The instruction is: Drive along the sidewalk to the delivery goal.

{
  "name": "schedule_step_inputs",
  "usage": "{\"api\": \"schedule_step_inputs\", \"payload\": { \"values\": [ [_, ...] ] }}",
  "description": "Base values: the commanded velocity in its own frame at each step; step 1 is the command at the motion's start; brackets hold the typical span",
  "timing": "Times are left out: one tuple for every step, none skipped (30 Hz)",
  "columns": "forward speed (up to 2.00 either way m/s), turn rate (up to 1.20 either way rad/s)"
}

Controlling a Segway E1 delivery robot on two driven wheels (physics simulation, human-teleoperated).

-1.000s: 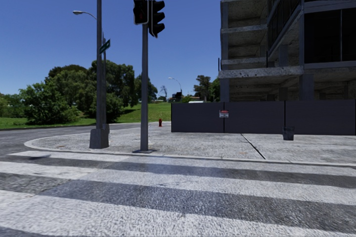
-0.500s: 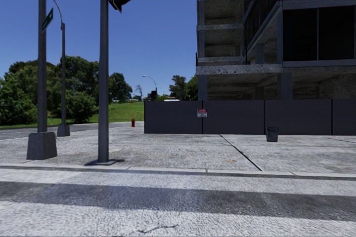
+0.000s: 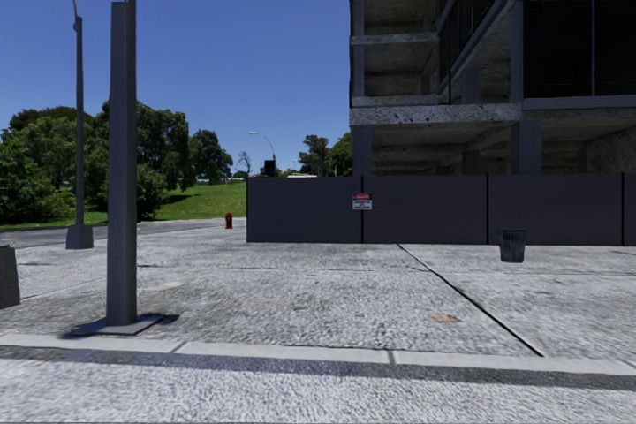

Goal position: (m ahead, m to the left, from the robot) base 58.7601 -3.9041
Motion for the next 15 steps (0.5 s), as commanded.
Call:
{"api": "schedule_step_inputs", "payload": {
  "values": [
    [2.0, 0.0],
    [2.0, 0.0],
    [2.0, 0.0],
    [2.0, 0.0],
    [2.0, 0.0],
    [2.0, 0.0],
    [2.0, 0.0],
    [2.0, 0.0],
    [2.0, 0.0],
    [2.0, 0.0],
    [2.0, 0.0],
    [2.0, 0.0],
    [1.98, 0.0],
    [1.82, 0.0],
    [1.82, 0.0]
  ]
}}
